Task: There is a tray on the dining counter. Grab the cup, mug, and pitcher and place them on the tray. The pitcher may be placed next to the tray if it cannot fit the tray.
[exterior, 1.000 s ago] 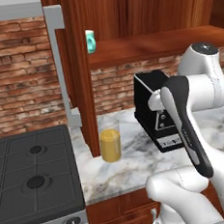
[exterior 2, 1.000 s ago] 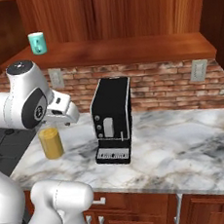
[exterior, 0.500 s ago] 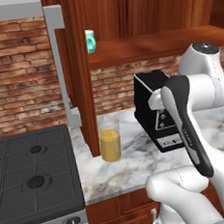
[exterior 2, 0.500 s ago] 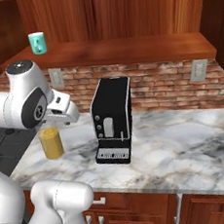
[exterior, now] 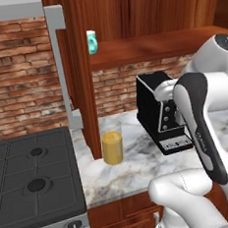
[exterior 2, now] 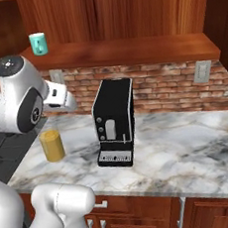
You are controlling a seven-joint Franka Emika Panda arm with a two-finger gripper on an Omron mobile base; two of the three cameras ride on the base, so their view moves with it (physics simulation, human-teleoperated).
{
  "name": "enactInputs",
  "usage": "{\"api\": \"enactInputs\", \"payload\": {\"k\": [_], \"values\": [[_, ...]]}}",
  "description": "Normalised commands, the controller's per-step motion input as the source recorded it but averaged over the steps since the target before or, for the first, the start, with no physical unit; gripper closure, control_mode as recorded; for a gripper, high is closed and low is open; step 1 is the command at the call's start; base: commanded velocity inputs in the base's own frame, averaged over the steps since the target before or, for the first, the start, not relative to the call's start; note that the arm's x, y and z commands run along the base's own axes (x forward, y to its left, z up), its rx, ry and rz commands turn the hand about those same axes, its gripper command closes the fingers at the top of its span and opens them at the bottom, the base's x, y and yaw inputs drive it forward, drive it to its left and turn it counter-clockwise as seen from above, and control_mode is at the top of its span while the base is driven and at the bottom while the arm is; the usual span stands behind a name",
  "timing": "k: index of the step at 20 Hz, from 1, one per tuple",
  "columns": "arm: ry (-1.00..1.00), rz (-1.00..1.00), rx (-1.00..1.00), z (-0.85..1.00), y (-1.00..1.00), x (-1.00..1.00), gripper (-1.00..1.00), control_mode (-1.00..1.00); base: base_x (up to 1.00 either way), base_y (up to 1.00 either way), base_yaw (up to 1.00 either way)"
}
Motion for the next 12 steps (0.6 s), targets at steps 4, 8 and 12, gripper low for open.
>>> {"api": "enactInputs", "payload": {"k": [4, 8, 12], "values": [[-0.20, 0.10, 0.00, 0.42, 0.09, -0.06, -1.00, -1.00, 0.00, 0.00, 0.00], [-0.15, 0.06, 0.00, 0.35, 0.08, 0.00, -1.00, -1.00, 0.00, 0.00, 0.00], [-0.06, 0.01, 0.00, 0.42, 0.15, 0.00, -1.00, -1.00, 0.00, 0.00, 0.00]]}}
